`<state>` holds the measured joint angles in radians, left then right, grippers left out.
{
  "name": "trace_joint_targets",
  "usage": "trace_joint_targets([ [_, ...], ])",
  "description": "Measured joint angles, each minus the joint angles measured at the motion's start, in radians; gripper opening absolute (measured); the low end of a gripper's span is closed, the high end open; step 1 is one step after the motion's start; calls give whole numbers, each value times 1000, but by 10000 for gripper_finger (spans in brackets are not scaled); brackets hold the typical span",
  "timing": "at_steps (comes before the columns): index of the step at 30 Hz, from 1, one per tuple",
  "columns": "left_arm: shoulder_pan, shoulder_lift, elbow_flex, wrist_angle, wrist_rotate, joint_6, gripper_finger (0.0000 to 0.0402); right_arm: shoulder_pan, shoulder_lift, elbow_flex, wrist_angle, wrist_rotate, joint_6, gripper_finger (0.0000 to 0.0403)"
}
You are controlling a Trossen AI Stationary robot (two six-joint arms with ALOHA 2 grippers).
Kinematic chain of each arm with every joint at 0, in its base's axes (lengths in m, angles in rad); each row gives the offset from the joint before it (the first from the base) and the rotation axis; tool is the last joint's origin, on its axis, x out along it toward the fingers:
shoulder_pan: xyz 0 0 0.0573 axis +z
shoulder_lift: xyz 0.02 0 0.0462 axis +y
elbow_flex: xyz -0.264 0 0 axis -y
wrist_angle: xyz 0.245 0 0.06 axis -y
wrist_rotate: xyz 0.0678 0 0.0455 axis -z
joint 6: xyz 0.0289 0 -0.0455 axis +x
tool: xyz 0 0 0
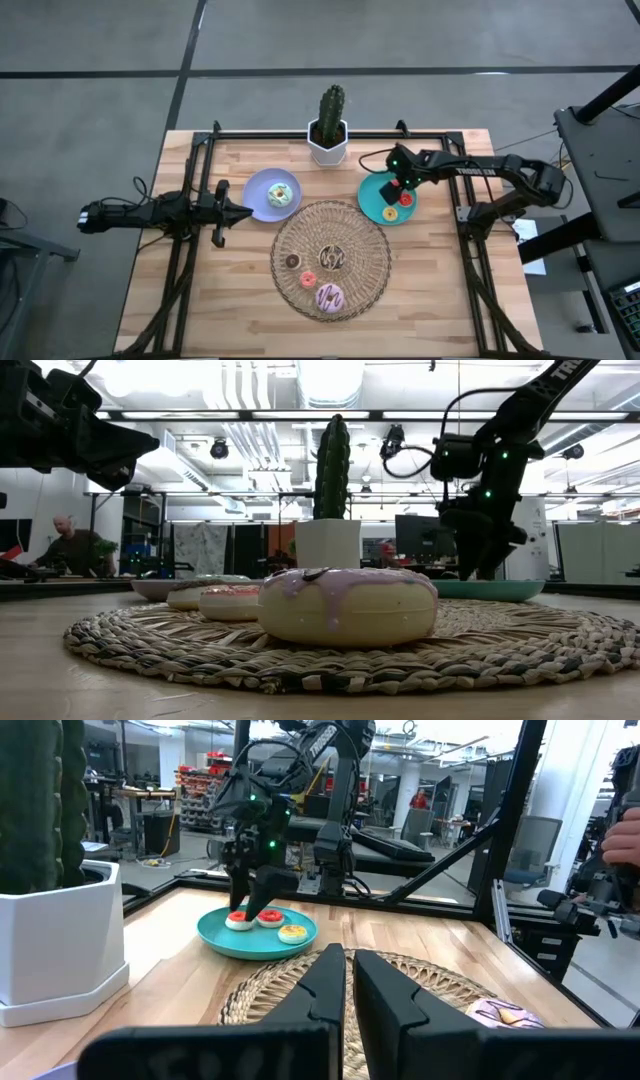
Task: Pick & Place donuts
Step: Put the large black donut on the purple plate
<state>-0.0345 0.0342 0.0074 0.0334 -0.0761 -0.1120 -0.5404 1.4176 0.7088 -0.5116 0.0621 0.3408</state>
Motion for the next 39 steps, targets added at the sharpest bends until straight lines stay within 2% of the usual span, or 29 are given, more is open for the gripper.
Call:
trace_joint_targets([
  [12, 0, 0, 0, 0, 0, 0, 0, 56, -199, 35, 21, 0, -24, 277],
  [25, 0, 0, 0, 0, 0, 0, 0, 236, -419, 37, 29, -18, -161, 247],
  [33, 0, 0, 0, 0, 0, 0, 0, 339, -491, 35, 31, -17, -161, 227],
  [39, 0, 0, 0, 0, 0, 0, 0, 397, -495, 34, 30, -17, -158, 223],
])
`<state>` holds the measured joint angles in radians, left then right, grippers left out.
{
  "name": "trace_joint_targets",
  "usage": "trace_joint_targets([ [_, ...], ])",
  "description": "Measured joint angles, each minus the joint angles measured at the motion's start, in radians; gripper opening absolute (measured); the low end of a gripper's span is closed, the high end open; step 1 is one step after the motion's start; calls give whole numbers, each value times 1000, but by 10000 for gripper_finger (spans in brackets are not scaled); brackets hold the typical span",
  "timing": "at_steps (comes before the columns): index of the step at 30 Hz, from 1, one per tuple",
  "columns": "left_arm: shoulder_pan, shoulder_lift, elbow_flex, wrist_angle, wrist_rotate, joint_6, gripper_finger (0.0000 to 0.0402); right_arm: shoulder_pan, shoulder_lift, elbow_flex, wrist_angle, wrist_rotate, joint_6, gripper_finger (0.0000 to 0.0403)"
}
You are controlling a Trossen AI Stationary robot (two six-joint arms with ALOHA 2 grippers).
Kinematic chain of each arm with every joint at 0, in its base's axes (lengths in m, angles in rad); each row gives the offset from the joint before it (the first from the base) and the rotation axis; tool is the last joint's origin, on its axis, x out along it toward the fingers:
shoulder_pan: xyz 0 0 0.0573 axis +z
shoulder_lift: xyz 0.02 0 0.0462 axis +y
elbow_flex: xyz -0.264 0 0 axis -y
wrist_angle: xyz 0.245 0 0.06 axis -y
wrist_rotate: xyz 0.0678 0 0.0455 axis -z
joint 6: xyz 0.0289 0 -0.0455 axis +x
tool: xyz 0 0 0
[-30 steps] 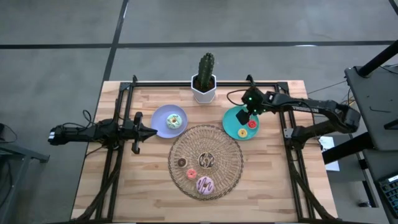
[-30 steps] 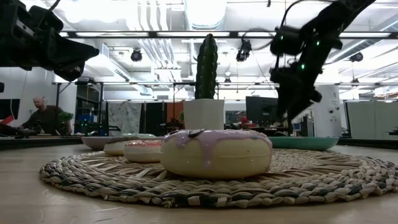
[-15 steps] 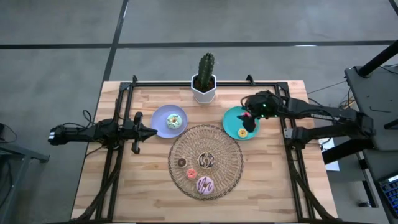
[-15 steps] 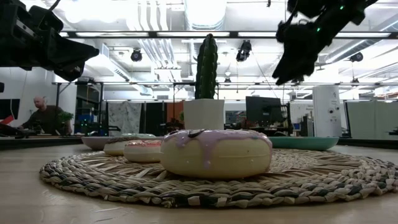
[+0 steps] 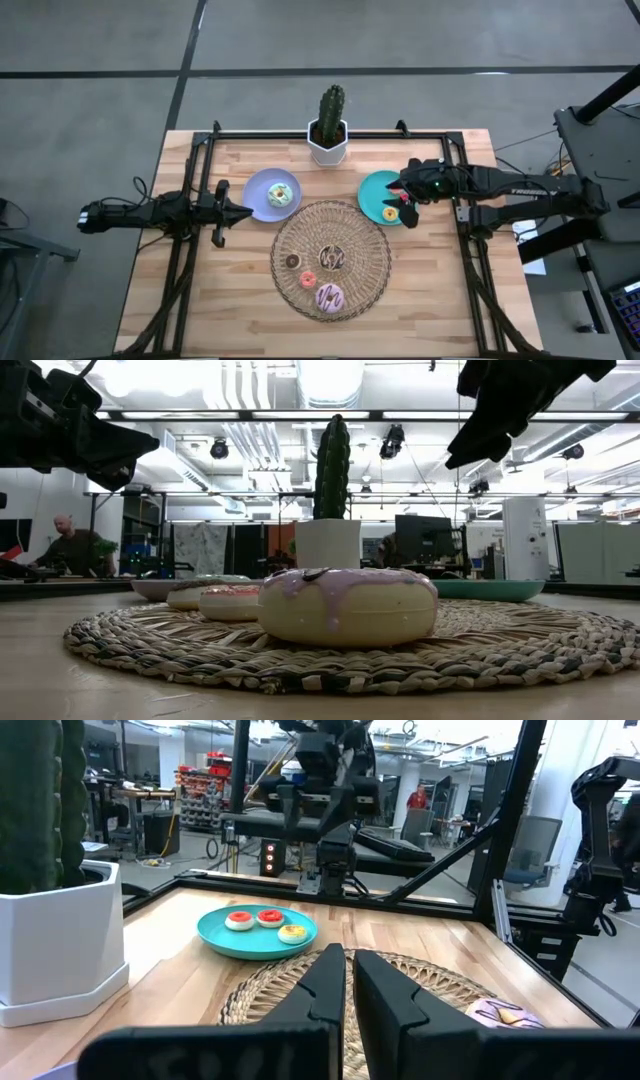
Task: Pick & Place donuts
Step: Put the large black donut on the purple plate
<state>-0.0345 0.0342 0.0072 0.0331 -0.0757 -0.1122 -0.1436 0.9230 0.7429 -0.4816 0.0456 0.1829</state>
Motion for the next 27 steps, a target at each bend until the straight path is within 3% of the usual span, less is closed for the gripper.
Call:
trace_joint_targets([
  [15, 0, 0, 0, 0, 0, 0, 0, 68, -45, -72, 51, 8, 49, 223],
  [27, 0, 0, 0, 0, 0, 0, 0, 76, -304, -222, 121, -1, -35, 211],
])
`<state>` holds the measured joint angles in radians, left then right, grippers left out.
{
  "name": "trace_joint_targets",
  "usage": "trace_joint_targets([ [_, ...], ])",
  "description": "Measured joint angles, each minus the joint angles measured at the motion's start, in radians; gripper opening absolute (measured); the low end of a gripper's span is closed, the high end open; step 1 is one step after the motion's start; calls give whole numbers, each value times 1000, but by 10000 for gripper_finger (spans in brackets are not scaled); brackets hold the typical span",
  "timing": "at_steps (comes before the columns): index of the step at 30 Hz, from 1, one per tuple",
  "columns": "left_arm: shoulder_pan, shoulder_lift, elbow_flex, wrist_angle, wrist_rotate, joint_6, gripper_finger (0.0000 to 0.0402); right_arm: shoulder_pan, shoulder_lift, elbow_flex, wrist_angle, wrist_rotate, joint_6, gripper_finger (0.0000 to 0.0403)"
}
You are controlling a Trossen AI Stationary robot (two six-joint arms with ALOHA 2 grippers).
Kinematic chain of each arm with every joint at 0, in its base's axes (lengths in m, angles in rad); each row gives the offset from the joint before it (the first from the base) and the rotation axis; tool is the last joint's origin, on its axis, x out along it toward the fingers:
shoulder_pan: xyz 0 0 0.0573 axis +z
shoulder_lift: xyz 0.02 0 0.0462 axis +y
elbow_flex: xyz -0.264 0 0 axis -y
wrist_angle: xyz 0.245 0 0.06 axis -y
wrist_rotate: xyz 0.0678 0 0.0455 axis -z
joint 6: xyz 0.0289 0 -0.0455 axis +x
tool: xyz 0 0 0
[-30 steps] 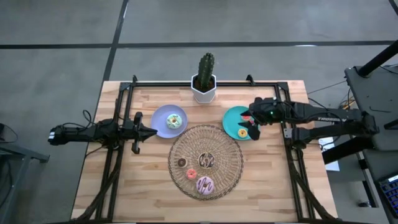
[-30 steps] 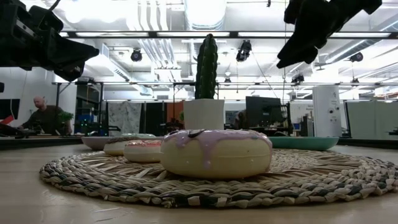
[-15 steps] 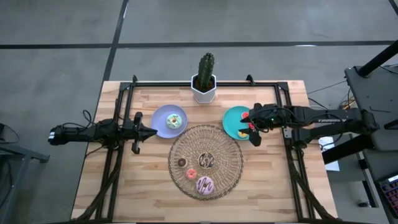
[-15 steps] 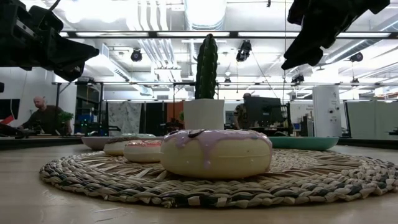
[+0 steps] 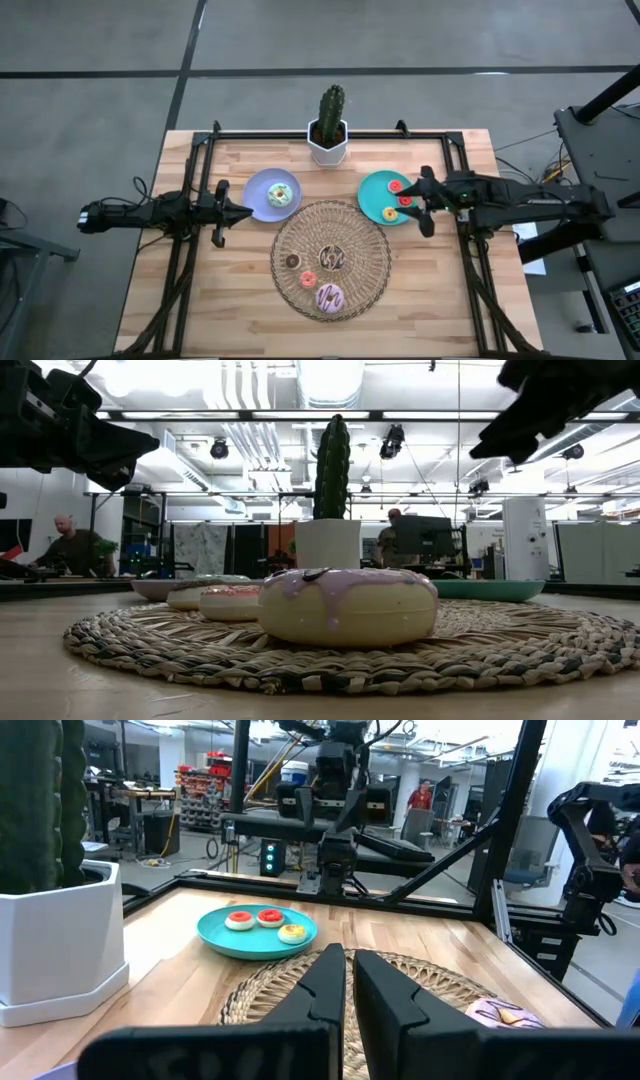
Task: Pick & Place donuts
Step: Put the large black donut on the purple plate
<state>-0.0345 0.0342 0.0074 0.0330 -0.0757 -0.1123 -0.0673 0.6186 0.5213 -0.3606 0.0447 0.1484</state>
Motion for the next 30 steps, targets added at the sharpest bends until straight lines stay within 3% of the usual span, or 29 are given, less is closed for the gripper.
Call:
trace_joint_targets([
  [6, 0, 0, 0, 0, 0, 0, 0, 11, -137, -68, 0, -4, -41, 149],
  [16, 0, 0, 0, 0, 0, 0, 0, 11, -255, -139, 2, -3, -95, 16],
  [30, 0, 0, 0, 0, 0, 0, 0, 11, -413, -338, 233, -3, -117, 8],
])
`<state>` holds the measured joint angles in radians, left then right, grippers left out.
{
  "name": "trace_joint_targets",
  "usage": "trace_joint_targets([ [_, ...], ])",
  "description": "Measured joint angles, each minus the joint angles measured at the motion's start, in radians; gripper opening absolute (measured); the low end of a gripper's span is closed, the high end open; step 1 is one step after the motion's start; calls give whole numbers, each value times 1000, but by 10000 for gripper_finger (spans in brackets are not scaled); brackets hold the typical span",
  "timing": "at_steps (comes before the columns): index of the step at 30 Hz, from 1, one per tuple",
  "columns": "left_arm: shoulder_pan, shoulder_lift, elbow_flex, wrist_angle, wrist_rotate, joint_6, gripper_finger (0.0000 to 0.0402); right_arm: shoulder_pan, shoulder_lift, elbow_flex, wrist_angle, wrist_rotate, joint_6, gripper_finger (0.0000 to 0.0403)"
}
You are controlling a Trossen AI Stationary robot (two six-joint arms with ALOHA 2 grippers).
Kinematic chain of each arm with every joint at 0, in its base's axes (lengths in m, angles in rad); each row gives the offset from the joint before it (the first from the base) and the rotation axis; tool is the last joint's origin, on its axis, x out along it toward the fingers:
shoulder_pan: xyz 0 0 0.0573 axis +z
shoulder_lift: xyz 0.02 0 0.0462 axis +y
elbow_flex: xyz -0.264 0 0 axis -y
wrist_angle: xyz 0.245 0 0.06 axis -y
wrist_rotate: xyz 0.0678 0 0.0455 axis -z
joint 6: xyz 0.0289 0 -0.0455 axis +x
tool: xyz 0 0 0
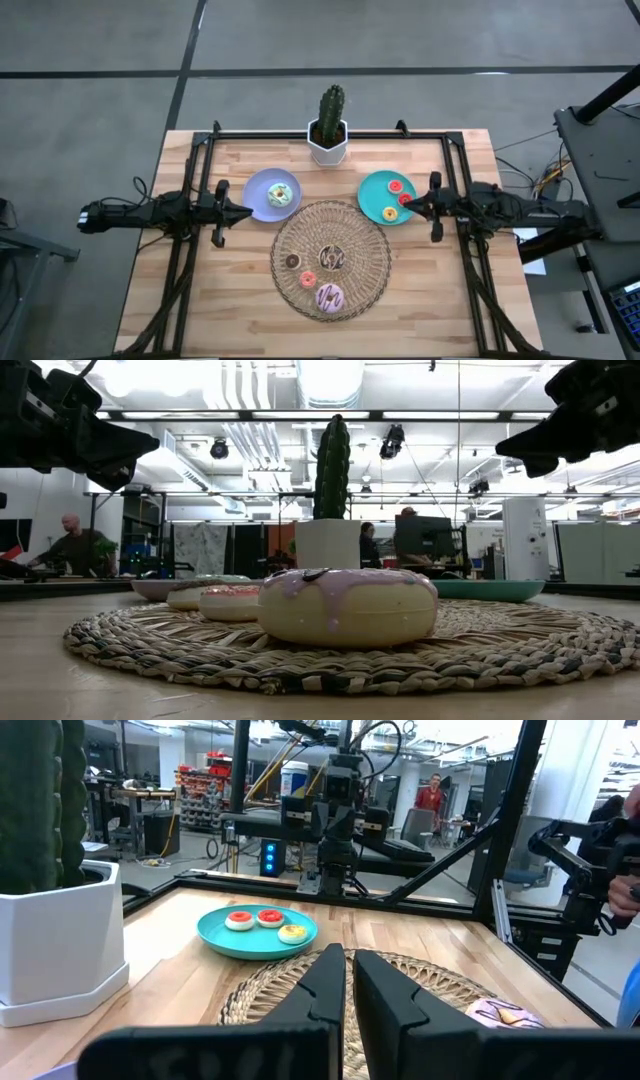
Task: Pick & Place donuts
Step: Put the large black donut on the purple plate
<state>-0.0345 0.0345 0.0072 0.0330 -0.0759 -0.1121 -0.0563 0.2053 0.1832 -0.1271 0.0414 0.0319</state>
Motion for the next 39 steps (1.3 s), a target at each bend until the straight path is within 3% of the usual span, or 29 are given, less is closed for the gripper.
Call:
trace_joint_targets([
  [18, 0, 0, 0, 0, 0, 0, 0, 0, -205, -92, 11, -26, 35, 8],
  [39, 0, 0, 0, 0, 0, 0, 0, 0, -204, -160, 104, -77, 66, 8],
])
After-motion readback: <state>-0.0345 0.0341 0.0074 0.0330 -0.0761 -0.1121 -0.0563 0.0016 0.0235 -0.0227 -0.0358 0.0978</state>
